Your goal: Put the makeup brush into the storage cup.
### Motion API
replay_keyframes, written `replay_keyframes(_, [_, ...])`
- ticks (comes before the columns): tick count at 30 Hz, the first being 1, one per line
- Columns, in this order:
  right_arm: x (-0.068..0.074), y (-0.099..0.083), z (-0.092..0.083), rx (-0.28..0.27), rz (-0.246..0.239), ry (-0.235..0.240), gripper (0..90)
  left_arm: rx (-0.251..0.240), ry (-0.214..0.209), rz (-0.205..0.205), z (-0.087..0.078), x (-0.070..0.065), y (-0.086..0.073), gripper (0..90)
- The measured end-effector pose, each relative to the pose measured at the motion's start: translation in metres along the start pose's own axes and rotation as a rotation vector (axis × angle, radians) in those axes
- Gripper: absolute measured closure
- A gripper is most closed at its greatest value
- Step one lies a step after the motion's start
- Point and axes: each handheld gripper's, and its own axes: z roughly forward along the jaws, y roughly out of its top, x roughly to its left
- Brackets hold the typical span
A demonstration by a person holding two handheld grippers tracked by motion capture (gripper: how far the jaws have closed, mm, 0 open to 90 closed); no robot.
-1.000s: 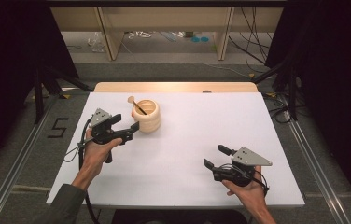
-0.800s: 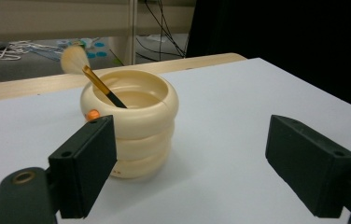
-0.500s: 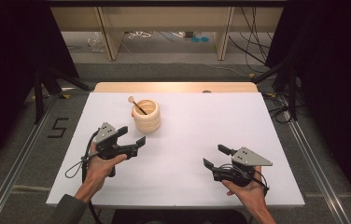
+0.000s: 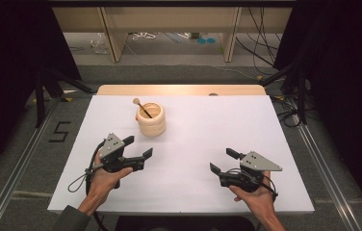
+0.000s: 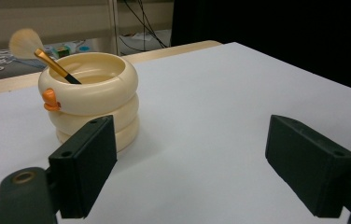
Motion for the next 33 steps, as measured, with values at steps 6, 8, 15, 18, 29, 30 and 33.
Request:
replay_keyframes(6, [0.000, 0.002, -0.003, 0.007, -0.016, -0.023, 17.8, -0.015, -0.012, 0.021, -0.007, -0.004, -0.002, 15.7])
replay_keyframes(8, [0.000, 0.002, -0.001, -0.013, -0.014, -0.019, 17.5, -0.014, -0.015, 0.027, -0.008, -0.004, -0.003, 15.7])
replay_keyframes(15, [0.001, 0.002, -0.001, -0.019, -0.018, -0.004, 16.7, -0.013, -0.021, 0.045, -0.012, -0.009, -0.007, 15.7])
replay_keyframes(18, [0.001, 0.002, 0.000, -0.022, -0.019, -0.002, 16.8, -0.011, -0.020, 0.039, -0.013, -0.011, -0.008, 15.7])
replay_keyframes(29, [0.001, 0.001, 0.000, -0.018, 0.002, 0.016, 16.8, -0.016, -0.024, 0.042, -0.017, -0.013, -0.010, 15.6])
replay_keyframes(30, [0.001, 0.001, 0.000, -0.017, 0.001, 0.003, 16.8, -0.016, -0.026, 0.041, -0.017, -0.013, -0.010, 15.6])
replay_keyframes(33, [0.001, 0.001, -0.001, -0.015, 0.011, 0.003, 16.8, -0.008, -0.035, 0.051, -0.016, -0.018, -0.013, 15.6])
